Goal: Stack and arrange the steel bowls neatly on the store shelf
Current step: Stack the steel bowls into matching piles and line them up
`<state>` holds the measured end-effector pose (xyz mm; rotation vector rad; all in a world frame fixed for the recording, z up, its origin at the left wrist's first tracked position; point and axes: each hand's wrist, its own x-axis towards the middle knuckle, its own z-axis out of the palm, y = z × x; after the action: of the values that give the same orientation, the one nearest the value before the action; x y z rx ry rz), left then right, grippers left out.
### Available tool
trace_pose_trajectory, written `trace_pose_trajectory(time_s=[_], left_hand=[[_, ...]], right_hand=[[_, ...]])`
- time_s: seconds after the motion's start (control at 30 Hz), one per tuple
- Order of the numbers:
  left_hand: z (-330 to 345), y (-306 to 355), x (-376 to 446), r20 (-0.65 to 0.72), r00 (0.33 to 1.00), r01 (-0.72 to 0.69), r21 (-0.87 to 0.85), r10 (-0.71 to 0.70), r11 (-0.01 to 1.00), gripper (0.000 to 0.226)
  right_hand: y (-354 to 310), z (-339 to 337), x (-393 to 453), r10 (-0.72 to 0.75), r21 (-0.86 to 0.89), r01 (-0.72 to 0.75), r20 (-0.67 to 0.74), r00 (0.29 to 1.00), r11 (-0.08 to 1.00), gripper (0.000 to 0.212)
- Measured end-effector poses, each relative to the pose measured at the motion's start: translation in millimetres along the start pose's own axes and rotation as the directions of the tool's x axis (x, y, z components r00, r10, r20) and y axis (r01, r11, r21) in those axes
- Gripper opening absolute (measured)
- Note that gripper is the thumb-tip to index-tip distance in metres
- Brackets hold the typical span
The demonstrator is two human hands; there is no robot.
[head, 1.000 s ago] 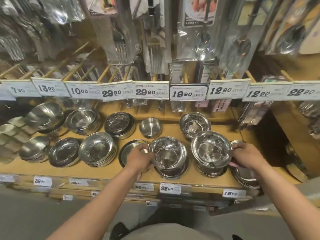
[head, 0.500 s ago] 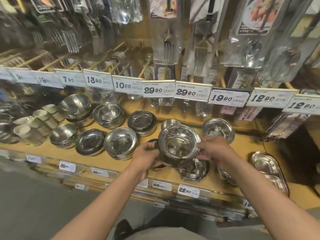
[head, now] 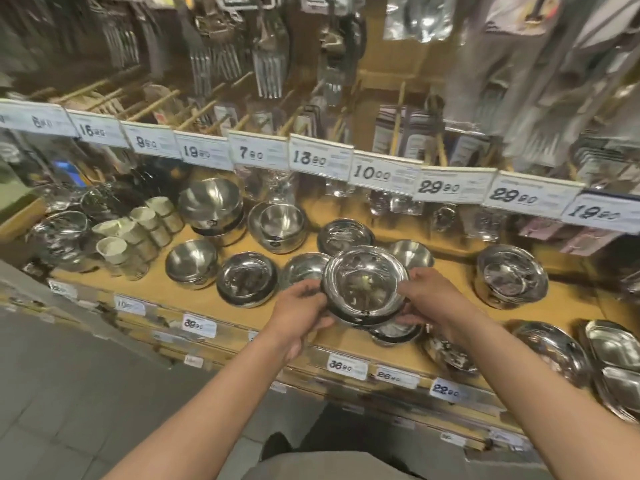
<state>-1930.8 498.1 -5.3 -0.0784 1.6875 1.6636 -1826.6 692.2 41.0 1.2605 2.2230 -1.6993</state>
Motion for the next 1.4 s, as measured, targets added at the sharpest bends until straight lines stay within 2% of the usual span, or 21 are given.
trace_pose_trajectory(time_s=[0.1,0.23,0.37,0.53,0.67,0.93,1.13,1.27,1.4], left_hand=[[-27,15,6,0.063,0.997,0.036,-0.038,-0.034,0.999,0.027],[-58,35,21,0.134,0.991,0.03,-0.078,-0.019,0.997,0.024],[-77,43,41,0.125,0.992,0.011,0.02,-0.013,1.0,0.017],[-84,50,58,0.098,0.994,-0.055,0.189,0.037,0.981,0.025],[-84,63,66,0.059,0.997,-0.062,0.302,0.046,0.951,0.029],[-75,72,87,0.098,0.993,-0.101,0.458,0.062,0.883,0.019],[-74,66,97,0.104,0.991,-0.13,0.606,0.085,0.785,0.021],[-76,65,101,0.115,0.989,-0.147,0.656,0.095,0.741,0.019],[-77,65,106,0.132,0.986,-0.163,0.714,0.098,0.681,0.018]], right_hand=[[-12,26,2,-0.013,0.055,0.016,-0.051,0.999,0.998,0.015],[-23,53,8,0.002,0.121,0.012,-0.113,0.994,0.993,0.015],[-28,76,13,0.036,0.222,-0.006,-0.133,0.99,0.975,0.029],[-31,96,18,0.005,0.295,0.037,-0.141,0.99,0.955,0.028],[-38,104,22,-0.01,0.289,0.055,-0.156,0.988,0.956,0.026],[-46,106,32,0.041,0.242,0.007,-0.19,0.981,0.97,0.026],[-31,108,40,0.078,0.227,-0.026,-0.22,0.972,0.974,0.023],[-25,111,47,0.086,0.229,-0.028,-0.245,0.966,0.973,0.01],[-23,116,53,0.085,0.204,-0.029,-0.272,0.959,0.978,0.01]])
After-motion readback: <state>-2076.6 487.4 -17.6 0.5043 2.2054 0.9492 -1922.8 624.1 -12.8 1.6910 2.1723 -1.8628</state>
